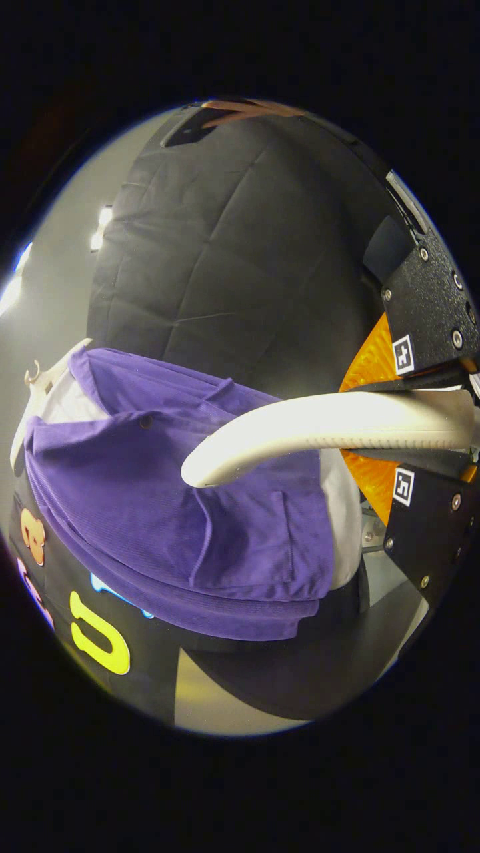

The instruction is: Iron the clothes twice with a garment steamer, once on the left side and once on the right side.

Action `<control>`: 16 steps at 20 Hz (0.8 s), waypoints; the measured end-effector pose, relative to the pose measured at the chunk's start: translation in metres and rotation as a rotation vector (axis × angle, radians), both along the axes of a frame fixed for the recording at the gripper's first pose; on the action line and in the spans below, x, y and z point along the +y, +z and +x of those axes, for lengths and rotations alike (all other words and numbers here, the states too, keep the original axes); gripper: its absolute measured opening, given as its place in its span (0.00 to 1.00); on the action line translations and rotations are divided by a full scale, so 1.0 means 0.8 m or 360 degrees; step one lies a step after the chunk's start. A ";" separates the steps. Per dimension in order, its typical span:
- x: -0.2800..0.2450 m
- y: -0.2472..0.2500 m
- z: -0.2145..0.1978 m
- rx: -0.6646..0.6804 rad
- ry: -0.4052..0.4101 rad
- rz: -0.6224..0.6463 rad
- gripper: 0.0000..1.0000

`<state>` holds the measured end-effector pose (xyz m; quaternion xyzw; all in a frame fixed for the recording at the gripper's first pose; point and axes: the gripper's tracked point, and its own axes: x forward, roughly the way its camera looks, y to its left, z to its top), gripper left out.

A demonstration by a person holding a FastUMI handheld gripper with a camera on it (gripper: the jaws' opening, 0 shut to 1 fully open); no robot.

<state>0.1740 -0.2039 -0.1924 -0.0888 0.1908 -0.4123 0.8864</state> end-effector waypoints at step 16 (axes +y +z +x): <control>-0.130 0.244 0.013 -0.0518 -0.0113 -0.0142 0.36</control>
